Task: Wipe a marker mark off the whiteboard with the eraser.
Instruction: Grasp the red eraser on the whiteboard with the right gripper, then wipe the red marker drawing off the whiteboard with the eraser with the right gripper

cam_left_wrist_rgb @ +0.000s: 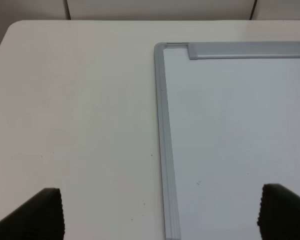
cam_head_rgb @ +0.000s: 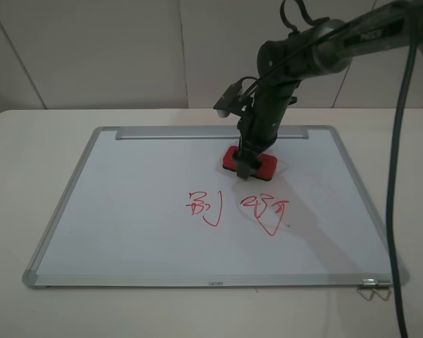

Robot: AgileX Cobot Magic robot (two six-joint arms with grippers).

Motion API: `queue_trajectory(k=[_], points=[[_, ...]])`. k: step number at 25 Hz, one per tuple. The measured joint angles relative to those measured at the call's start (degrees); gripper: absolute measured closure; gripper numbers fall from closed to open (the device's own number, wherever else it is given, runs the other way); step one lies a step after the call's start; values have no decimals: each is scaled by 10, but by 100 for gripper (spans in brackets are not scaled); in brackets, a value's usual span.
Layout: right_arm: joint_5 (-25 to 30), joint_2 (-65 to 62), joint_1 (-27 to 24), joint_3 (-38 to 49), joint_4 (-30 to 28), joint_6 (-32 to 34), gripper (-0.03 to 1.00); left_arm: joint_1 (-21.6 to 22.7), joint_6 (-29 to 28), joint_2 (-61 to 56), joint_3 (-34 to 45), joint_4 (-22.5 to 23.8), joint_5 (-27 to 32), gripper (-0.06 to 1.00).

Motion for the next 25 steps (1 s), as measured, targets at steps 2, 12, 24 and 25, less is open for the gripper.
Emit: queue_trajectory(k=[2, 12, 24, 25], points=[[0, 0, 0, 0, 0, 0, 34, 0, 0, 0, 0, 0, 0, 17], [8, 0, 0, -1, 0, -1, 48, 0, 0, 0, 0, 0, 0, 17], [19, -40, 32, -5, -4, 49, 48, 0, 0, 0, 0, 0, 0, 17], [19, -41, 39, -9, -4, 55, 48, 0, 0, 0, 0, 0, 0, 17]])
